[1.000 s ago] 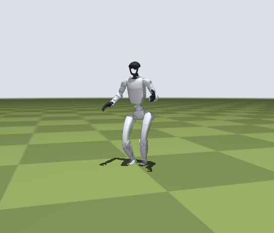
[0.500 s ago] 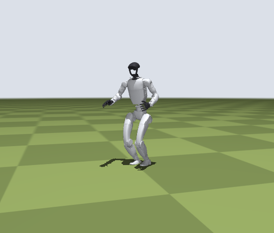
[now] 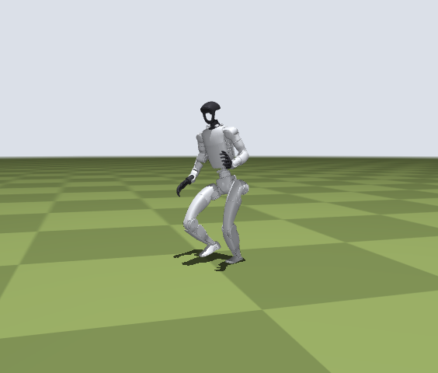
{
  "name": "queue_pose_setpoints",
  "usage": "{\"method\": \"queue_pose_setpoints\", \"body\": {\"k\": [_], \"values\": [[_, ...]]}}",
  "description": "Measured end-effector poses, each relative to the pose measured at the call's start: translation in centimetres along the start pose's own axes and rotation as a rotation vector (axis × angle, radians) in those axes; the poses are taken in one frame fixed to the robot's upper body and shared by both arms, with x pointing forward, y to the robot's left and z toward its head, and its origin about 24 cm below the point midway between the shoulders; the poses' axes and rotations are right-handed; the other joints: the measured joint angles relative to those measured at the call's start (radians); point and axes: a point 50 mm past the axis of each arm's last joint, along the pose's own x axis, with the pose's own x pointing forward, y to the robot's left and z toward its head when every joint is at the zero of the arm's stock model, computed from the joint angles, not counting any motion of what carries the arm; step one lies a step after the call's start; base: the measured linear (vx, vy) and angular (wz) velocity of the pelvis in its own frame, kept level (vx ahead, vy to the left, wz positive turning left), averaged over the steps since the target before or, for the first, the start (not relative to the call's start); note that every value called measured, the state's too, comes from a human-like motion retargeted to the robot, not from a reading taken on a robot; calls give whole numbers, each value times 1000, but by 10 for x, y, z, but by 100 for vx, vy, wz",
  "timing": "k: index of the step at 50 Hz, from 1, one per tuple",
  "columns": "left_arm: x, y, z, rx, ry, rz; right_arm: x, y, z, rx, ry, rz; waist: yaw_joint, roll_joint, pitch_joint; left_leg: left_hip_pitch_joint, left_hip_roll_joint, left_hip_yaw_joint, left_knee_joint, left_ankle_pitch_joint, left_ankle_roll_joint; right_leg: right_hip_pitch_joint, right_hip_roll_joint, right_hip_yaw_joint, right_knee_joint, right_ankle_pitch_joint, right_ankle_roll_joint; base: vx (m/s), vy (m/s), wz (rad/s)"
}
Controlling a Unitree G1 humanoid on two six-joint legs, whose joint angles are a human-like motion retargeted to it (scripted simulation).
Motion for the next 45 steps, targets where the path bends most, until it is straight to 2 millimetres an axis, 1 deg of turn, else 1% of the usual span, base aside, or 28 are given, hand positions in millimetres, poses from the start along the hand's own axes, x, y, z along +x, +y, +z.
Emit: {"method": "queue_pose_setpoints", "body": {"k": [2, 3, 5, 7, 9, 10, 12, 13, 15, 17, 18, 19, 20, 22, 23, 25, 27, 28, 30, 32, 33, 35, 37, 38, 40, 42, 43, 45], "values": [[11, -6, 17, -64, -83, 36, -6, -6, -8, 4, 27, -29, -9, 14, 8, 7, 5, -23, 13, 0, -4, 29, 40, -4, 5, 7, 1, 0, 0, 0], [12, -9, 21, -82, -100, 28, -4, -12, -4, 8, 6, -55, -7, 35, 11, -4, 24, -43, 50, 0, -16, 64, 73, -25, -26, 4, -6, 3, -1, -21], [6, -13, 18, -86, -90, -37, 9, -30, 18, 12, -101, -121, 9, 97, 17, -43, 92, -75, 145, 28, -61, 153, 157, -86, -148, -10, -29, 3, -4, -38], [-10, -11, 4, -29, -27, -152, 28, -53, 63, 17, -291, -209, 58, 186, 35, -108, 235, -73, 318, 77, -129, 259, 286, -150, -327, -39, -73, 3, -4, -72], [-32, -3, -15, 62, 64, -281, 39, -78, 120, 25, -520, -311, 121, 251, 45, -212, 367, -60, 545, 149, -180, 333, 385, -186, -475, -92, -130, -2, -3, -98], [-44, 4, -24, 109, 117, -341, 39, -90, 150, 30, -642, -366, 159, 281, 46, -271, 431, -57, 667, 185, -201, 355, 429, -203, -535, -121, -163, -5, -2, -134], [-64, 23, -38, 198, 211, -410, 31, -113, 203, 39, -861, -467, 239, 341, 29, -371, 552, -68, 832, 219, -218, 372, 517, -221, -632, -125, -201, -4, 1, -141], [-72, 33, -42, 237, 251, -425, 24, -121, 222, 51, -945, -501, 267, 356, 23, -396, 589, -69, 871, 220, -213, 382, 541, -220, -668, -117, -204, -2, 4, -113], [-81, 47, -46, 280, 303, -420, 15, -124, 239, 88, -1028, -514, 295, 371, 11, -382, 630, -56, 855, 189, -189, 400, 560, -211, -719, -100, -191, -1, 8, -78], [-79, 45, -42, 259, 296, -393, 18, -111, 227, 112, -978, -451, 278, 364, 2, -283, 615, -10, 727, 114, -158, 403, 535, -203, -708, -96, -159, -2, 13, -25], [-73, 39, -38, 232, 264, -377, 21, -100, 213, 114, -919, -402, 253, 352, 3, -219, 587, 20, 641, 69, -142, 400, 506, -201, -679, -99, -139, -5, 16, 33], [-65, 30, -33, 192, 219, -358, 24, -87, 195, 106, -845, -347, 215, 325, 1, -167, 531, 47, 545, 36, -123, 382, 454, -196, -625, -105, -115, -9, 16, 78], [-56, 19, -26, 146, 169, -338, 27, -74, 174, 94, -763, -288, 169, 290, -2, -123, 462, 71, 446, 9, -102, 355, 391, -191, -559, -114, -89, -15, 15, 133], [-29, -10, -4, 37, 23, -304, 27, -49, 128, 52, -574, -165, 67, 183, -22, -62, 269, 91, 206, 0, -46, 255, 175, -178, -386, -110, -47, -17, 14, 159], [-14, -23, 9, -11, -66, -290, 24, -36, 105, 31, -480, -101, 28, 136, -27, -25, 192, 92, 117, 0, -30, 210, 71, -172, -299, -101, -43, -10, 14, 124], [13, -46, 41, -98, -244, -258, 12, -15, 63, -2, -313, 20, -27, 71, -23, 42, 80, 65, -2, 0, -9, 152, -43, -137, -174, -98, -38, -3, 12, 77], [29, -64, 69, -190, -364, -235, -3, -3, 34, -9, -203, 104, -48, 61, -11, 90, 51, 34, -50, 9, -14, 158, -54, -130, -151, -95, -40, 4, 5, 27], [32, -72, 80, -236, -398, -236, -9, -1, 26, -6, -169, 128, -51, 70, -10, 103, 54, 13, -69, 32, -27, 175, -42, -144, -177, -91, -43, 7, 0, 7], [31, -83, 90, -307, -419, -269, -15, -3, 19, 11, -145, 147, -45, 105, -12, 100, 90, -19, -52, 68, -65, 237, 8, -194, -274, -91, -49, 9, -6, -9], [23, -90, 85, -326, -380, -335, -10, -10, 28, 34, -183, 123, -15, 160, -10, 59, 169, -34, 53, 84, -116, 326, 102, -252, -408, -100, -62, 10, -11, -40], [17, -92, 79, -319, -346, -373, -5, -15, 38, 46, -221, 99, 8, 193, -6, 29, 221, -40, 133, 88, -144, 370, 162, -278, -475, -107, -75, 9, -13, -75], [2, -92, 58, -271, -253, -454, 9, -27, 66, 65, -334, 32, 67, 253, 4, -55, 325, -51, 336, 117, -195, 428, 273, -314, -573, -131, -119, 5, -12, -105], [-15, -86, 32, -193, -139, -531, 22, -45, 108, 65, -497, -62, 139, 325, 17, -162, 473, -58, 602, 166, -222, 457, 390, -342, -631, -151, -173, 6, -8, -129], [-25, -80, 18, -146, -77, -564, 27, -56, 131, 57, -589, -113, 176, 359, 23, -214, 528, -78, 723, 188, -231, 465, 447, -343, -651, -159, -197, 9, -5, -133], [-44, -63, -9, -40, 48, -614, 29, -79, 176, 43, -777, -221, 240, 407, 32, -307, 600, -118, 906, 224, -234, 480, 533, -328, -683, -161, -223, 12, -1, -120], [-61, -39, -31, 60, 165, -630, 22, -97, 211, 54, -929, -311, 281, 420, 36, -368, 631, -141, 985, 229, -206, 500, 565, -301, -700, -159, -226, 13, 4, -89], [-67, -26, -39, 99, 216, -625, 17, -103, 222, 69, -981, -342, 295, 422, 36, -385, 642, -149, 990, 221, -187, 511, 573, -287, -714, -155, -223, 13, 9, -72], [-75, -5, -47, 143, 287, -601, 11, -105, 229, 104, -1018, -364, 308, 418, 32, -374, 643, -148, 936, 198, -161, 537, 569, -262, -737, -139, -204, 12, 13, -53]]}}
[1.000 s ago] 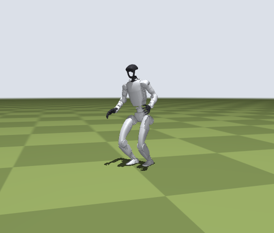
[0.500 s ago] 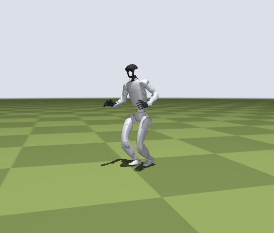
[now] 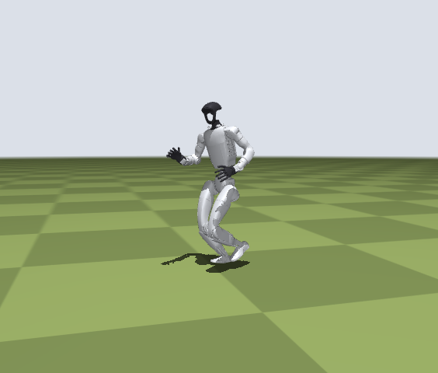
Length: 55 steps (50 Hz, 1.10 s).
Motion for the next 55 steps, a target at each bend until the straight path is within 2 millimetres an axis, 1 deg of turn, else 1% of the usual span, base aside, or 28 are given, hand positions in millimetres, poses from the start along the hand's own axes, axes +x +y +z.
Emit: {"method": "queue_pose_setpoints", "body": {"k": [2, 5, 7, 8, 10, 12, 14, 15, 16, 18, 20, 23, 25, 27, 29, 30, 32, 33, 35, 38, 40, 42, 43, 45, 47, 50, 52, 55], "values": [[-3, 5, -1, -13, 10, 34, -16, 5, -8, 26, 68, 16, -17, -20, -4, 78, -36, 32, -133, -34, 10, 19, -45, 14, 16, 16, 32, 10, 18, -15], [12, 3, 16, -65, -78, 106, -64, 20, -35, 28, 277, 110, -99, -88, 1, 250, -168, 107, -410, -101, 27, 12, -186, 23, 134, 42, 105, 7, 20, 44], [32, -3, 40, -114, -194, 147, -106, 30, -54, 12, 446, 214, -174, -154, 3, 336, -290, 141, -578, -145, 59, -52, -324, 27, 299, 90, 153, -1, 20, 81], [44, -7, 56, -137, -269, 157, -127, 33, -62, 2, 530, 267, -212, -196, 4, 370, -359, 158, -654, -156, 77, -99, -421, 30, 401, 121, 167, -3, 19, 98], [67, -13, 92, -159, -437, 168, -167, 38, -72, -11, 684, 369, -282, -280, 8, 427, -494, 157, -784, -172, 118, -193, -562, 82, 577, 148, 190, -2, 16, 109], [84, -19, 127, -171, -588, 166, -197, 41, -76, -10, 790, 459, -326, -331, 17, 472, -575, 126, -864, -167, 140, -257, -616, 133, 671, 171, 200, 3, 11, 85], [93, -27, 152, -198, -684, 141, -212, 40, -76, 1, 837, 519, -346, -347, 21, 508, -597, 99, -922, -143, 137, -281, -623, 144, 676, 172, 195, 9, 5, 51], [95, -32, 160, -215, -711, 117, -215, 39, -76, 8, 844, 539, -351, -346, 20, 521, -594, 87, -944, -128, 127, -280, -615, 136, 653, 167, 191, 14, -1, 34], [94, -38, 161, -224, -710, 79, -212, 38, -76, 17, 831, 542, -350, -338, 13, 524, -578, 78, -949, -116, 111, -261, -598, 114, 601, 159, 188, 16, -4, 27], [91, -50, 154, -234, -678, -8, -200, 35, -75, 34, 785, 530, -339, -314, -2, 515, -533, 62, -935, -95, 72, -207, -548, 61, 475, 142, 182, 18, -9, 14], [85, -61, 135, -217, -601, -100, -179, 33, -73, 49, 711, 491, -314, -285, -19, 479, -476, 50, -874, -70, 22, -137, -477, 11, 335, 126, 176, 18, -13, 0], [71, -65, 91, -149, -433, -204, -133, 29, -64, 67, 546, 394, -243, -218, -22, 370, -343, 47, -641, -7, -58, -36, -343, -56, 164, 98, 138, 15, -14, -32], [57, -61, 60, -94, -309, -237, -97, 23, -52, 67, 403, 309, -192, -191, -8, 291, -247, 73, -418, 35, -74, 8, -288, -87, 129, 45, 96, 14, -10, -51], [43, -48, 31, -49, -187, -229, -56, 12, -33, 46, 231, 202, -122, -115, 6, 186, -107, 47, -185, 52, -77, 32, -157, -101, 64, 24, 44, 16, -6, -89], [25, -33, 6, -19, -62, -205, -22, -2, -12, 14, 71, 100, -62, -55, 17, 102, -10, 13, -38, 41, -55, 58, -60, -94, 18, 11, 14, 20, -1, -90], [16, -25, -5, -8, -4, -190, -9, -8, -2, 0, 1, 51, -36, -32, 22, 67, 28, -2, 8, 26, -38, 75, -23, -86, -5, 10, 7, 23, 3, -74], [0, -11, -17, -16, 78, -169, 2, -14, 7, 6, -47, -10, -7, -16, 26, 42, 51, -3, -12, -16, 0, 113, -2, -65, -38, 22, 22, 25, 8, -54], [-5, -6, -20, -32, 106, -160, 1, -13, 6, 19, -33, -20, -2, -22, 23, 51, 39, 11, -58, -34, 16, 132, -12, -51, -45, 33, 39, 26, 12, -29], [-9, -4, -19, -83, 126, -147, -14, -5, -6, 52, 57, 10, -9, -54, 12, 105, -22, 61, -199, -63, 37, 153, -73, -28, -24, 63, 91, 25, 15, -5], [3, -15, -4, -179, 77, -126, -64, 21, -36, 86, 291, 157, -62, -115, -5, 239, -151, 142, -466, -88, 50, 117, -221, -31, 108, 190, 184, 18, 17, 22], [20, -27, 14, -239, -2, -112, -103, 35, -52, 91, 449, 270, -122, -167, -7, 322, -255, 188, -617, -122, 82, 57, -363, -39, 278, 244, 211, 12, 17, 63], [42, -39, 41, -269, -125, -116, -142, 43, -64, 85, 603, 367, -193, -241, -7, 383, -391, 209, -751, -136, 120, -27, -518, -2, 470, 243, 220, 9, 14, 101], [54, -44, 55, -270, -191, -119, -160, 46, -68, 81, 672, 408, -227, -274, -5, 411, -451, 207, -808, -138, 136, -67, -576, 27, 546, 232, 219, 11, 11, 104], [75, -52, 83, -265, -311, -119, -191, 49, -73, 73, 788, 478, -282, -317, 3, 462, -528, 193, -896, -134, 154, -135, -649, 73, 644, 204, 209, 14, 7, 87], [89, -59, 104, -277, -387, -125, -211, 48, -75, 71, 860, 519, -314, -326, 10, 508, -549, 177, -958, -120, 148, -179, -671, 85, 638, 164, 188, 18, 1, 51], [97, -70, 121, -307, -434, -161, -225, 44, -75, 83, 912, 536, -331, -313, 6, 552, -528, 161, -1011, -105, 117, -191, -652, 48, 496, 97, 166, 23, -7, 19], [95, -74, 120, -309, -430, -197, -222, 41, -75, 92, 908, 521, -322, -298, -5, 561, -497, 155, -1019, -100, 93, -161, -609, 7, 358, 60, 161, 26, -15, -4], [91, -79, 107, -299, -382, -250, -203, 37, -76, 100, 850, 469, -281, -264, -27, 539, -424, 154, -975, -107, 58, -100, -527, -60, 187, 24, 135, 23, -19, -33]]}}
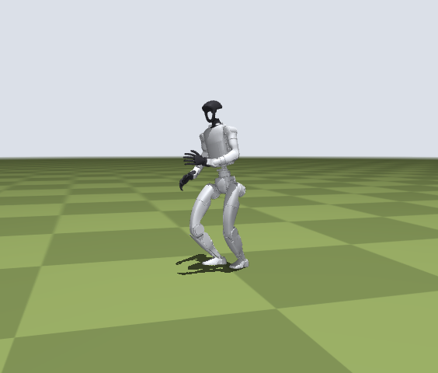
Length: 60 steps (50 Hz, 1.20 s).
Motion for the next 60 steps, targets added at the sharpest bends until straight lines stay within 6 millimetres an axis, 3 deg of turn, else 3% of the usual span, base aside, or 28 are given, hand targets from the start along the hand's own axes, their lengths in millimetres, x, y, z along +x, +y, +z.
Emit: {"method": "queue_pose_setpoints", "body": {"k": [5, 7, 11, 17, 20, 22, 25, 27, 32, 35, 38, 42, 45, 49, 52, 55, 58, 60], "values": [[-35, 15, -36, 13, 199, -11, 30, -21, 39, 25, -172, -99, 111, 127, 0, -96, 244, -29, 324, -16, -101, 117, 232, -94, -167, 5, -69, 21, -19, -56], [-54, 24, -51, 17, 298, 12, 42, -31, 58, 42, -246, -141, 157, 170, 13, -141, 347, -41, 500, 57, -144, 162, 306, -118, -199, 10, -93, 19, -16, -42], [-97, 47, -79, 15, 515, 101, 58, -55, 100, 52, -413, -229, 240, 248, 44, -244, 499, -116, 808, 190, -168, 246, 437, -131, -270, 27, -133, 18, -11, -38], [-176, 71, -106, 11, 823, 255, 62, -78, 151, 9, -622, -317, 318, 295, 84, -357, 497, -220, 933, 161, -120, 332, 507, -60, -289, 16, -128, 20, 3, -57], [-205, 72, -110, -6, 916, 287, 61, -74, 153, 10, -633, -299, 332, 289, 87, -364, 422, -239, 844, 112, -102, 349, 495, -7, -267, 13, -102, 20, 14, -78], [-213, 71, -110, -18, 939, 294, 60, -63, 143, 26, -590, -251, 330, 269, 83, -340, 356, -235, 747, 86, -90, 351, 462, 25, -244, 17, -80, 19, 17, -75], [-206, 67, -108, -30, 909, 274, 55, -41, 113, 48, -468, -153, 307, 222, 72, -275, 259, -204, 586, 55, -58, 337, 383, 56, -190, 23, -44, 16, 18, -51], [-190, 64, -105, -32, 852, 244, 49, -26, 87, 54, -363, -78, 278, 174, 67, -221, 197, -159, 483, 26, -20, 315, 302, 66, -125, 30, -14, 13, 18, -24], [-126, 57, -86, -40, 617, 160, 22, 6, 24, 55, -95, 87, 196, 64, 60, -122, 60, -64, 278, -3, 36, 218, 96, 72, 82, 96, 60, 8, 16, -11], [-83, 52, -66, -34, 450, 108, 2, 18, -7, 39, 40, 174, 149, 4, 56, -74, -6, -29, 174, 3, 49, 161, -14, 72, 172, 85, 71, 7, 10, -6], [-49, 48, -45, -32, 304, 68, -14, 25, -28, 22, 137, 251, 107, -35, 53, -27, -38, -2, 98, 9, 50, 124, -82, 67, 207, 71, 68, 8, 4, -21], [-21, 43, -23, -51, 178, 29, -22, 26, -37, 26, 185, 298, 67, -58, 50, 20, -36, 31, 44, 17, 42, 113, -105, 52, 185, 58, 62, 10, -3, -50], [-15, 40, -18, -91, 157, 9, -17, 22, -30, 59, 155, 275, 50, -51, 45, 25, 6, 54, 70, 22, 28, 135, -70, 29, 125, 58, 54, 11, -10, -80], [-28, 37, -28, -176, 221, -10, 5, 8, 4, 141, 7, 154, 54, 0, 49, -39, 124, 51, 260, 90, -24, 188, 58, 13, 24, 72, 21, 10, -13, -122], [-45, 36, -39, -240, 292, -18, 25, -12, 47, 201, -179, 21, 81, 64, 71, -138, 238, 9, 505, 176, -69, 216, 197, 27, -24, 89, -13, 9, -11, -176], [-65, 39, -47, -259, 365, -20, 40, -41, 100, 236, -414, -148, 122, 123, 92, -241, 319, -52, 714, 190, -67, 222, 341, 83, -51, 89, -35, 13, -8, -214], [-89, 46, -53, -232, 438, -18, 41, -68, 148, 255, -630, -312, 178, 151, 97, -313, 322, -108, 777, 194, -60, 220, 435, 166, -61, 105, -28, 18, -5, -263], [-104, 52, -54, -219, 478, -21, 38, -77, 168, 260, -720, -366, 216, 144, 89, -336, 287, -134, 735, 183, -48, 213, 460, 227, -61, 127, -5, 22, -4, -306]]}}
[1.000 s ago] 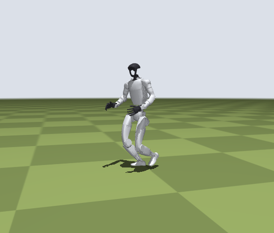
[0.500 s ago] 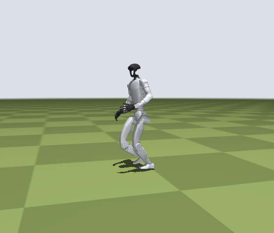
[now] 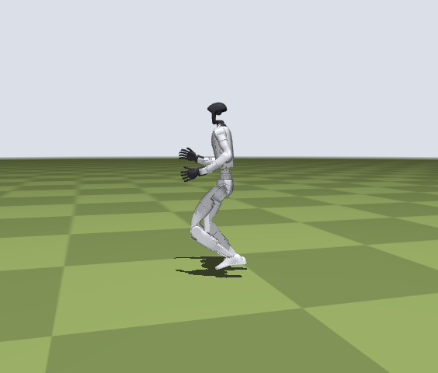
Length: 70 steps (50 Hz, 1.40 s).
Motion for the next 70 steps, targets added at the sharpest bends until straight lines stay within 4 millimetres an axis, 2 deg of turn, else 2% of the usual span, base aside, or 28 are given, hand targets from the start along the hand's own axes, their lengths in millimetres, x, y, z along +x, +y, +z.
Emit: {"method": "queue_pose_setpoints", "body": {"k": [3, 5, 10, 15, 19, 24, 27, 30, 33, 36, 40, 42, 45, 50, 52, 53, 55, 60, 63, 65, 67, 68, 70], "values": [[-13, 5, 3, 16, 17, -41, 0, 9, 3, 18, -10, 72, 56, -37, -25, 8, -61, -11, -124, -4, 10, -23, -24, 37, 6, 48, 32, 25, -3, -345], [-15, 4, 13, 32, -3, -113, -8, 19, -6, 14, 50, 198, 83, -69, -40, 28, -88, 3, -193, 4, 13, -48, -65, 26, 21, 76, 39, 24, -2, -359], [-11, -17, 61, 116, -139, -410, -54, 44, -41, 7, 298, 646, 112, -160, -42, 53, -164, 43, -274, 88, -4, -123, -154, 21, 92, 173, 59, 19, 0, -372], [-22, -43, 110, 203, -295, -708, -98, 40, -51, 43, 478, 915, 130, -229, -23, 27, -278, -46, -290, 91, -41, -138, -71, 151, 93, 247, 94, 15, 2, -394], [-35, -53, 125, 223, -321, -868, -118, 23, -49, 86, 570, 926, 120, -260, -22, 6, -341, -157, -337, 71, -50, -123, 32, 277, 76, 240, 91, 17, 2, -359], [-41, -53, 125, 200, -287, -965, -126, 1, -50, 89, 625, 785, 52, -284, -51, 15, -377, -269, -412, 17, -30, -119, 142, 411, 78, 186, 90, 14, 4, -298], [-37, -52, 130, 178, -315, -964, -119, -5, -50, 62, 601, 672, -8, -293, -72, 24, -329, -216, -449, -7, -7, -155, 142, 394, 87, 182, 104, 7, 6, -253], [-30, -51, 139, 146, -375, -934, -104, -5, -44, 34, 528, 586, -57, -305, -98, 33, -270, -114, -500, -8, 0, -220, 57, 282, 121, 208, 119, -1, 5, -246], [-22, -48, 146, 126, -419, -893, -82, 0, -29, 9, 398, 549, -85, -319, -126, 52, -237, -7, -552, -7, 5, -260, -109, 126, 186, 223, 117, -8, 5, -229], [-12, -43, 147, 131, -432, -833, -57, 8, -5, -20, 220, 540, -94, -339, -148, 97, -231, 93, -621, 0, 19, -238, -304, -2, 227, 223, 119, -11, 4, -202], [1, -33, 138, 139, -399, -740, -25, 17, 36, -81, -55, 513, -74, -376, -163, 186, -244, 213, -737, 21, 43, -148, -538, -130, 188, 210, 139, -11, 0, -187], [8, -27, 127, 143, -357, -684, -10, 20, 56, -116, -188, 478, -50, -391, -167, 227, -246, 264, -786, 35, 51, -98, -611, -184, 124, 202, 156, -9, -6, -186], [16, -20, 110, 164, -277, -628, 10, 22, 84, -175, -372, 410, -2, -396, -169, 258, -228, 317, -816, 41, 53, -37, -660, -261, 9, 171, 181, -6, -11, -184], [21, -10, 91, 222, -186, -564, 31, 22, 108, -244, -545, 300, 69, -367, -169, 225, -148, 333, -701, 18, 30, 4, -641, -335, -93, 113, 187, -3, -13, -147], [22, -5, 92, 258, -195, -527, 38, 21, 111, -264, -578, 255, 94, -331, -181, 213, -88, 318, -670, -14, 22, 31, -575, -361, -165, 110, 177, 6, -9, -112], [21, -2, 91, 260, -194, -509, 38, 20, 111, -268, -576, 246, 98, -326, -176, 208, -79, 312, -637, -23, 22, 30, -577, -357, -150, 103, 176, 7, -5, -88], [18, 5, 94, 264, -210, -464, 40, 16, 107, -290, -569, 230, 110, -297, -186, 218, -38, 294, -623, -51, 18, 65, -524, -368, -210, 104, 167, 12, -1, -76], [3, 33, 95, 208, -231, -313, 23, -3, 68, -395, -361, 289, 83, -272, -163, 284, -29, 274, -589, -116, 19, 107, -520, -349, -159, 72, 149, 13, 10, -32], [-11, 54, 98, 126, -262, -205, -2, -22, 32, -445, -134, 359, 35, -285, -135, 382, -85, 279, -655, -148, 35, 139, -570, -331, -82, 76, 137, 15, 20, 14], [-22, 66, 104, 55, -313, -150, -23, -42, 9, -460, 44, 392, -8, -320, -109, 488, -173, 284, -772, -132, 54, 136, -656, -292, 19, 123, 139, 14, 24, 33], [-30, 75, 115, 33, -374, -110, -43, -62, -14, -471, 215, 379, -49, -338, -80, 540, -211, 280, -796, -134, 58, 111, -719, -261, 140, 164, 111, 14, 23, 35], [-34, 79, 122, 25, -407, -105, -53, -76, -22, -469, 295, 364, -71, -358, -69, 598, -262, 271, -882, -106, 66, 82, -752, -221, 197, 182, 109, 17, 21, 42], [-41, 85, 134, 52, -451, -94, -73, -99, -38, -476, 446, 316, -115, -380, -42, 649, -299, 257, -905, -96, 59, 48, -783, -178, 294, 202, 97, 19, 17, 43]]}}
